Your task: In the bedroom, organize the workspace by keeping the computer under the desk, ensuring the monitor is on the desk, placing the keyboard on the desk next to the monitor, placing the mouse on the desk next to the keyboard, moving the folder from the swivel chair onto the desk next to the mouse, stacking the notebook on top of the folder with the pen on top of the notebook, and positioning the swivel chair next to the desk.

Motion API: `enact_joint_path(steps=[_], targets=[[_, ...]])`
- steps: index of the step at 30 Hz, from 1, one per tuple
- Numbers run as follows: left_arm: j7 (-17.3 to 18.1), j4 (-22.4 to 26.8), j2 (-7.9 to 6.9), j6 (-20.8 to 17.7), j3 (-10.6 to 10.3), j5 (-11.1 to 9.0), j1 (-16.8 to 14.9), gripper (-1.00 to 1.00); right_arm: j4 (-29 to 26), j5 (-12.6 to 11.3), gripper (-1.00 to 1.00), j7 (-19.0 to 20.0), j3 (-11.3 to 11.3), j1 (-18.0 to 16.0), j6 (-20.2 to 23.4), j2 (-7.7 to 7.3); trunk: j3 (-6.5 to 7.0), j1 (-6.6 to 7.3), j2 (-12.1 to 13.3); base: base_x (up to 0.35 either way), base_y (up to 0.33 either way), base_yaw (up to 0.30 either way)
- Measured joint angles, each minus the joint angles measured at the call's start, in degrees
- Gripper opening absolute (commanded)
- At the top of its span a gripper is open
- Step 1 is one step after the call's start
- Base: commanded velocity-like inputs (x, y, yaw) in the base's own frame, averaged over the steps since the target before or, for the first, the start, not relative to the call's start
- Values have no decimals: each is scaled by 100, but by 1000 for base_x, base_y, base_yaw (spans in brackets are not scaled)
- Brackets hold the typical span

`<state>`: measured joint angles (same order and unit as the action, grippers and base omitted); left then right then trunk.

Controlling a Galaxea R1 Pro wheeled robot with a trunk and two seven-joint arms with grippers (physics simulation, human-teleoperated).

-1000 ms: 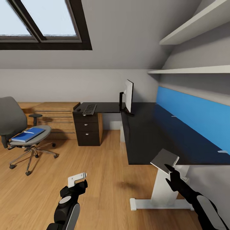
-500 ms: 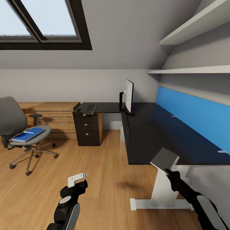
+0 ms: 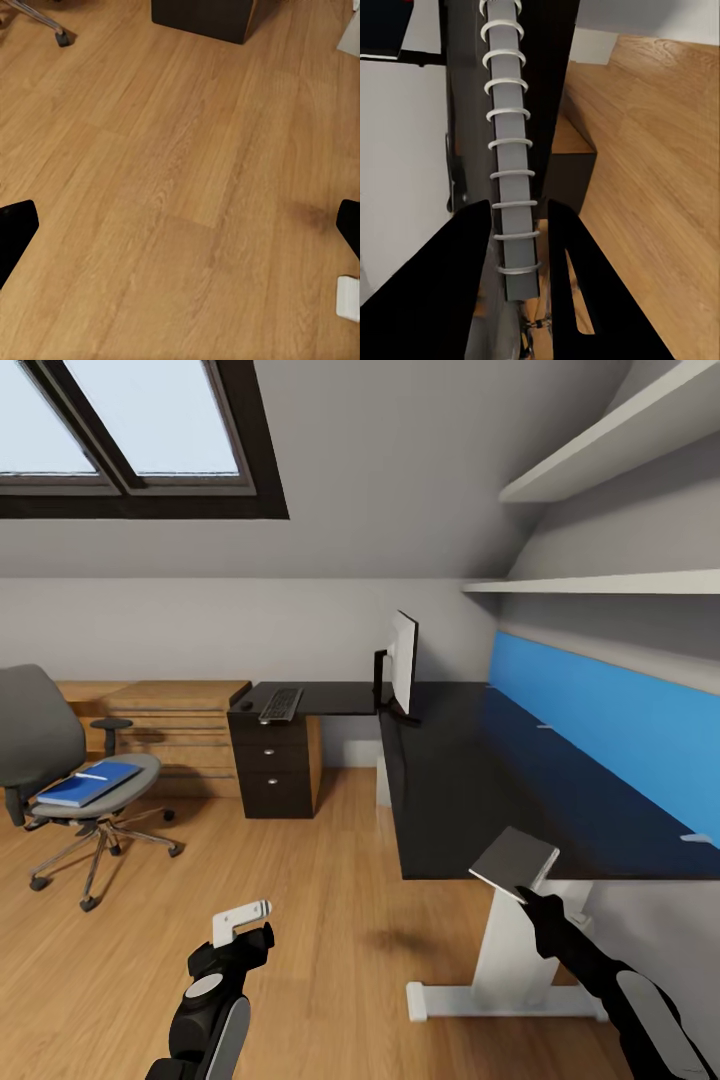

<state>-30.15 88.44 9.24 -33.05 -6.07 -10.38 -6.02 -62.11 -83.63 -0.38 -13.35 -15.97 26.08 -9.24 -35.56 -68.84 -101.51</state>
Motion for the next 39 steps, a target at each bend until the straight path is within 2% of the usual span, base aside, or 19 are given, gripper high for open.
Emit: enact_joint_path(steps=[10, 13, 14, 17, 20, 21, 23, 24, 25, 26, 29, 31, 32, 33, 35, 37, 38, 39], targets=[[-6, -7, 0, 3, 0, 0, 0, 100, -198, 13, -100, -13, -8, 0, -19, 23, 180, 220, 401, 0, 0, 5], [-11, -106, -6, 3, 19, -6, 1, 100, -295, 14, -100, -16, -2, -1, -30, 72, 236, 286, 522, 0, 0, 137], [-13, -281, -10, 3, 36, -5, 1, 100, -347, 68, -100, -8, 4, -1, -37, 123, 257, 307, 562, 0, 0, 214], [-13, -372, -14, 1, 42, -2, 1, 100, -419, 273, -100, 0, 13, -1, -58, 182, 321, 373, 682, 0, 0, 229], [-13, -591, -18, 6, 46, -4, 1, 100, -560, 621, -100, 4, 17, -1, -160, 328, 387, 439, 802, 0, 0, 238], [-14, -870, -23, 27, 47, -3, -3, 100, -707, 1045, -100, 11, 17, -1, -311, 519, 409, 461, 843, 0, 0, 242], [-13, -960, -24, 34, 49, 4, -3, 100, -785, 1355, -100, 11, 12, 3, -396, 626, 435, 484, 884, 0, 0, 244], [-14, -1044, -25, 41, 47, 9, -5, 100, -878, 1880, -100, 10, 18, 6, -589, 829, 439, 484, 884, 0, 0, 245], [-14, -1070, -25, 43, 50, 14, -6, 100, -903, 2190, -100, 8, 25, 8, -716, 955, 443, 484, 884, 0, 0, 246], [-14, -1084, -25, 44, 51, 16, -6, 100, -913, 2346, -100, 7, 31, 8, -786, 1023, 447, 484, 884, 0, 0, 247], [-14, -1262, -58, 52, 63, 16, -8, 100, -949, 3122, -100, 1, 148, 9, -1117, 1344, 459, 484, 884, 0, 0, 249], [-12, -1438, -104, 77, 68, 14, -8, 100, -954, 3436, -100, -8, 245, 8, -1256, 1439, 467, 484, 884, 6, 4, 254], [-8, -1629, -176, 123, 75, 8, -6, 100, -953, 3675, -100, -18, 379, 9, -1402, 1518, 471, 484, 884, 38, 28, 258], [-2, -1727, -224, 147, 83, 2, -7, 100, -952, 3793, -100, -24, 463, 8, -1482, 1555, 474, 485, 885, 110, 85, 261], [51, -1974, -381, 195, 147, -39, -8, 100, -946, 4012, -100, -39, 767, 8, -1734, 1658, 479, 486, 885, 159, 124, 267], [226, -2233, -544, 247, 295, -178, -9, 100, -943, 4147, -100, -111, 1263, 8, -2070, 1757, 483, 487, 884, 216, 178, 280], [390, -2400, -626, 276, 435, -281, -9, 100, -938, 4202, -100, -279, 1605, 5, -2301, 1796, 483, 487, 884, 236, 207, 285], [487, -2494, -692, 316, 512, -323, -6, 100, -934, 4232, -100, -499, 1846, -2, -2433, 1814, 484, 487, 885, 239, 211, 286]])
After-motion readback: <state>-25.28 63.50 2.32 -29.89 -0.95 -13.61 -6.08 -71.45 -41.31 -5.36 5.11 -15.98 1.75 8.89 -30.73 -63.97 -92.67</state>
